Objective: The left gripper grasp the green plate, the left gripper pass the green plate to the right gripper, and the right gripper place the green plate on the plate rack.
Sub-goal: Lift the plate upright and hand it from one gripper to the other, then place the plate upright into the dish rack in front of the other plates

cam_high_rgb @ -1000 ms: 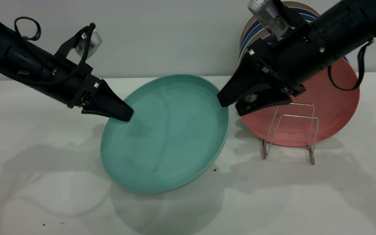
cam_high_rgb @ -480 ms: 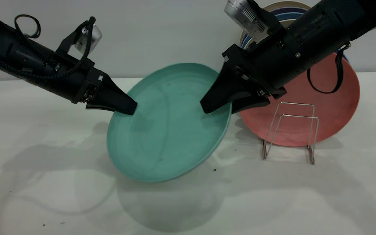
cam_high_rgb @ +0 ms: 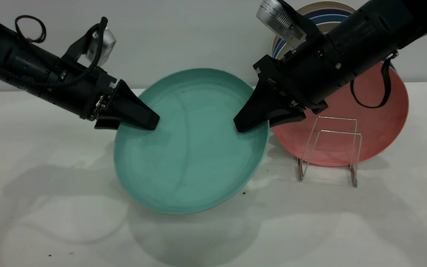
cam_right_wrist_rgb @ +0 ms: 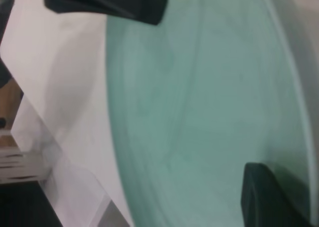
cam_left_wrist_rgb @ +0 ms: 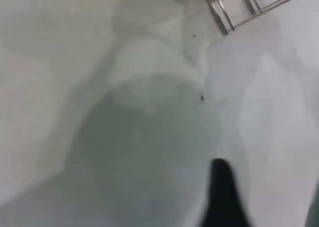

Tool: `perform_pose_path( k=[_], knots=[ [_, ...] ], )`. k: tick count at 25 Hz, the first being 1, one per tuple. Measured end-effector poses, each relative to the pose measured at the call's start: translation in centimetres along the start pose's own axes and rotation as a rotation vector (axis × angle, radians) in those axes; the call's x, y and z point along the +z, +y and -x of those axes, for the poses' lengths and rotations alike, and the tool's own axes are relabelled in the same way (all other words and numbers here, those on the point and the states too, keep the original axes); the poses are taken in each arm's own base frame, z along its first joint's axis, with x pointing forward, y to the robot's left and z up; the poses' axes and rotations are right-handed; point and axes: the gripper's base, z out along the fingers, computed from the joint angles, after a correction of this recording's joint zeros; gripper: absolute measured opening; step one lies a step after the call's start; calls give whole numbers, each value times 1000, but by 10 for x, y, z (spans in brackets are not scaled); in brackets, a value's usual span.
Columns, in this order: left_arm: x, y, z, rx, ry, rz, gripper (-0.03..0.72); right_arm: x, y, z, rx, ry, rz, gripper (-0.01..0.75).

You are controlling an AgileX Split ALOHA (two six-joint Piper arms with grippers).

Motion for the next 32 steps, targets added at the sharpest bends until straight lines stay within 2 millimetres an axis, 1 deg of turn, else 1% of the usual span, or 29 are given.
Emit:
perform_pose_path(
  k=[2, 3, 5, 8, 11, 16, 19, 22, 25, 27, 30, 32],
  knots=[
    [0, -1, -2, -28, 23, -11, 657, 0, 0, -1, -8, 6, 5, 107],
    [0, -2, -4, -31, 40, -18, 692, 0, 0, -1, -17, 10, 4, 98],
    [-4, -4, -5, -36, 59, -31, 715, 0, -1, -3, -41, 28, -6, 74],
    [-13, -9, -2, -24, 56, -32, 704, -2, -4, -4, -60, 45, -22, 57],
    [-27, -17, 5, 1, 28, -18, 677, -9, -10, -3, -63, 43, -34, 56],
    [-45, -37, 17, 63, -2, 2, 638, -31, -24, 1, -65, 7, -64, 54],
    [-55, -46, 20, 101, -5, 24, 628, -48, -26, 5, -144, -20, -89, 54],
    [-66, -50, 22, 123, -12, 47, 617, -67, -17, 13, -301, -55, -118, 54],
    [-72, -50, 22, 108, -17, 57, 604, -92, 6, 23, -515, -106, -152, 54],
    [-74, -48, 21, 89, -20, 62, 595, -114, 27, 28, -701, -133, -191, 54],
    [-76, -48, 21, 78, -20, 65, 591, -144, 52, 31, -943, -145, -298, 54],
    [-76, -48, 21, 76, -19, 64, 591, -155, 56, 33, -1008, -150, -395, 54]
  ],
)
